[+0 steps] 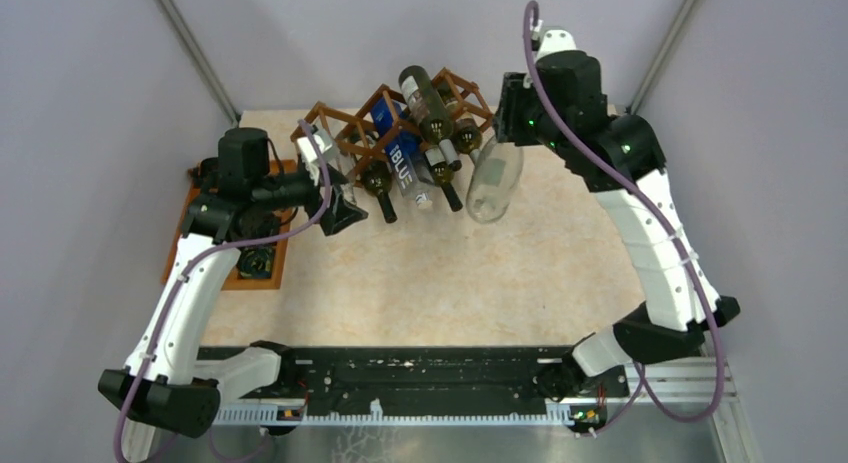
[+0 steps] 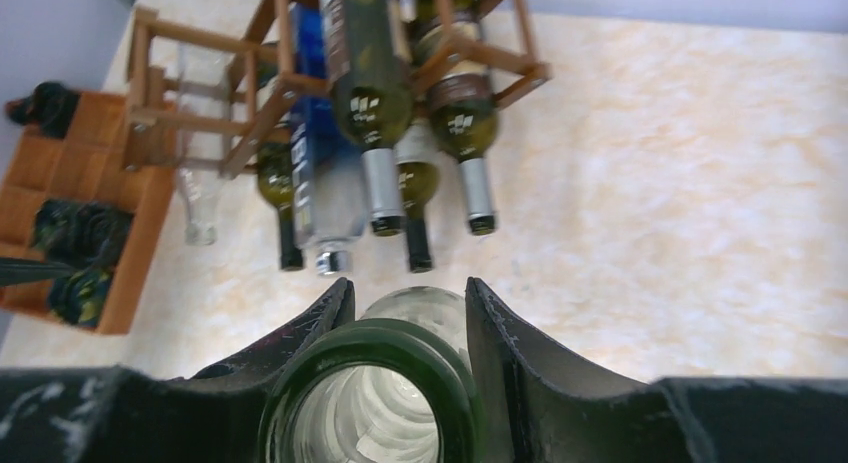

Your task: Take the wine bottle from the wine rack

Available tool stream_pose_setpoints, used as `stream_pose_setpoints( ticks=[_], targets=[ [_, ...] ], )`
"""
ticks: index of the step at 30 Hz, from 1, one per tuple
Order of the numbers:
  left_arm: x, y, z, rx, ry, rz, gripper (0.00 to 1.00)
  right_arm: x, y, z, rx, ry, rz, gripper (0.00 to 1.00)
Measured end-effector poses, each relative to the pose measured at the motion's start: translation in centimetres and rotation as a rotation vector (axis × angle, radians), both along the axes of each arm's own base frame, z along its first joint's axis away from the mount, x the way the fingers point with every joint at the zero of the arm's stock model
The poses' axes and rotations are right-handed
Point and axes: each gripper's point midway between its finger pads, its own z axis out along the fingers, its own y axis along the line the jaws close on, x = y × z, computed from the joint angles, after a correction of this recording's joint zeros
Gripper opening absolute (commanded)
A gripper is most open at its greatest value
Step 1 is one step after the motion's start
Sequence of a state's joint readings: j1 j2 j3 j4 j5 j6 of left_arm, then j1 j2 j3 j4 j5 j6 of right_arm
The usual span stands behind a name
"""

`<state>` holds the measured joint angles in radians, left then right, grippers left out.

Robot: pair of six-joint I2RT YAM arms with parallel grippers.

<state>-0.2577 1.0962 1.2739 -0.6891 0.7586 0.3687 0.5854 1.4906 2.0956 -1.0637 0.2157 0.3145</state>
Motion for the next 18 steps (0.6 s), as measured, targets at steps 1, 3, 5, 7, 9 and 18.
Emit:
stream_pose_setpoints(
  ticks=[1, 3, 5, 7, 9, 18],
  targets=[
    [0.3, 0.1, 0.0, 0.006, 0.005, 0.01, 0.99, -0.3, -1.1, 0.7, -0.019, -0.027, -0.03, 0.0],
    [0.8, 0.2, 0.2, 0.015, 0.017, 0.026, 0.99, -0.6, -3.1, 1.7, -0.049, -0.067, -0.089, 0.0],
    [1.7, 0.3, 0.3, 0.024, 0.033, 0.053, 0.99, -0.3, -5.2, 2.2, -0.074, -0.093, -0.159, 0.0],
    [2.5, 0.4, 0.3, 0.032, 0.047, 0.082, 0.99, 0.6, -7.3, 2.1, -0.09, -0.103, -0.239, 0.0],
    [3.1, 0.6, 0.2, 0.039, 0.061, 0.107, 0.99, 1.8, -9.4, 1.6, -0.119, -0.102, -0.327, 0.0],
    [5.2, 0.9, 0.6, 0.047, 0.096, 0.185, 0.99, 8.2, -15.7, -4.3, -0.19, -0.036, -0.562, 0.0]
  ],
)
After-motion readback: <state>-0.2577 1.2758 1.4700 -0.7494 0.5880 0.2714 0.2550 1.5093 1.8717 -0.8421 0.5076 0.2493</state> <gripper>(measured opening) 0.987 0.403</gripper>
